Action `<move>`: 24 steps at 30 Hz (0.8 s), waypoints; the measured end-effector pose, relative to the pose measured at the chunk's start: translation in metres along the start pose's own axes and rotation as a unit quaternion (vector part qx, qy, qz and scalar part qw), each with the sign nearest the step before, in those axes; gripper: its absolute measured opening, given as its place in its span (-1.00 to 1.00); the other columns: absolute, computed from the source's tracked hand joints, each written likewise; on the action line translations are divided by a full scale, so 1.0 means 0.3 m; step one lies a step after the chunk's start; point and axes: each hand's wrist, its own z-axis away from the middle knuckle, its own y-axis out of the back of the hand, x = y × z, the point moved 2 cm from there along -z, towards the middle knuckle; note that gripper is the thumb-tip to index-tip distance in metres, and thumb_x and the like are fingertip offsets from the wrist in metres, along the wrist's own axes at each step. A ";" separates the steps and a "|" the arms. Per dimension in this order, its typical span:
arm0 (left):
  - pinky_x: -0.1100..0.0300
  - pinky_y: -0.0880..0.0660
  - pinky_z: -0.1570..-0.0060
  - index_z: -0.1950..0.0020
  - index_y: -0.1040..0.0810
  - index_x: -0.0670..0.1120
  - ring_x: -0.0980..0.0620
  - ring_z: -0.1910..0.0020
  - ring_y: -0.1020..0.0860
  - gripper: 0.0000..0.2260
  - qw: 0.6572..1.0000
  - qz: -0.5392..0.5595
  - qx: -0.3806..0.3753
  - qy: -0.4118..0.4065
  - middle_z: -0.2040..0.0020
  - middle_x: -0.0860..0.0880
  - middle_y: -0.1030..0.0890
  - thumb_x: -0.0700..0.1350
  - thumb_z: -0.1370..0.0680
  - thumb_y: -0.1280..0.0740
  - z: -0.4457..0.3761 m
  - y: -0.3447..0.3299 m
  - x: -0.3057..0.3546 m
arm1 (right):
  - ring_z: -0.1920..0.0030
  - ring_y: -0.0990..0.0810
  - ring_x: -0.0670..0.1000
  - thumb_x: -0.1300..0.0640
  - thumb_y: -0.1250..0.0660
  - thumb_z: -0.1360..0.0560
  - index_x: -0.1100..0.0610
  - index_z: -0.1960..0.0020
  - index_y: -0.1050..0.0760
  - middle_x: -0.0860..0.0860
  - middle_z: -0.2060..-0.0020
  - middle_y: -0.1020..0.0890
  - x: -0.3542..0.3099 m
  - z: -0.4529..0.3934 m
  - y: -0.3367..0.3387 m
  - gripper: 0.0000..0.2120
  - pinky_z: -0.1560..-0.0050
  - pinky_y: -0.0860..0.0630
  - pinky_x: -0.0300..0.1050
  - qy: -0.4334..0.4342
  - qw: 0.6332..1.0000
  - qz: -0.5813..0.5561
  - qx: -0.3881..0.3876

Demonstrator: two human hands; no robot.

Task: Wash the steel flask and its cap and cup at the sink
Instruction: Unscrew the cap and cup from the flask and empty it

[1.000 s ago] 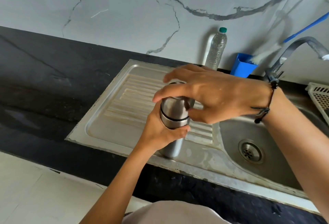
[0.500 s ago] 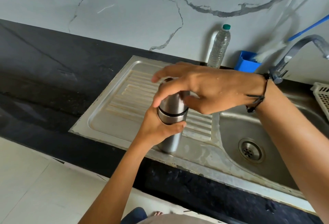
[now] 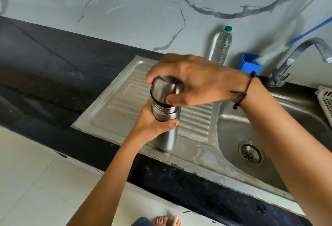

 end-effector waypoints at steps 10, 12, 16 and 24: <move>0.27 -0.52 0.07 -0.19 -0.45 -0.02 0.09 0.03 -0.62 -0.38 1.000 -0.012 -0.021 0.000 0.03 0.04 -0.64 0.02 -0.16 -0.51 0.004 0.007 0.004 | 0.00 -0.49 0.05 0.12 -0.36 -0.43 -0.01 -0.26 -0.40 0.05 -0.02 -0.50 0.306 0.057 -0.104 -0.59 -0.01 -0.48 -0.05 -0.265 0.961 -0.023 0.074; 0.28 -0.52 0.07 -0.19 -0.45 -0.02 0.09 0.03 -0.62 -0.39 1.000 -0.014 -0.026 -0.004 0.03 0.04 -0.63 0.02 -0.16 -0.50 0.004 0.007 0.005 | -0.02 -0.51 0.07 0.11 -0.36 -0.44 0.00 -0.27 -0.39 0.07 -0.07 -0.51 0.386 0.043 -0.213 -0.59 -0.07 -0.51 0.01 -0.297 0.953 -0.039 0.049; 0.30 -0.51 0.09 -0.17 -0.44 0.02 0.14 0.05 -0.61 -0.39 1.000 -0.019 -0.023 -0.009 0.04 0.05 -0.62 0.03 -0.15 -0.50 0.003 0.007 0.007 | -0.08 -0.50 0.16 0.06 -0.29 -0.48 -0.04 -0.31 -0.34 0.10 -0.13 -0.44 0.484 0.005 -0.410 -0.59 -0.05 -0.48 -0.01 -0.328 0.945 -0.023 0.007; 0.35 -0.51 0.12 -0.15 -0.43 0.04 0.20 0.07 -0.61 -0.40 0.999 -0.015 -0.024 -0.014 0.05 0.08 -0.62 0.03 -0.15 -0.49 0.003 0.000 0.017 | -0.24 -0.39 0.28 0.09 -0.25 -0.51 -0.06 -0.41 -0.27 0.20 -0.24 -0.39 0.544 -0.046 -0.549 -0.51 -0.13 -0.43 0.08 -0.335 0.941 0.047 0.002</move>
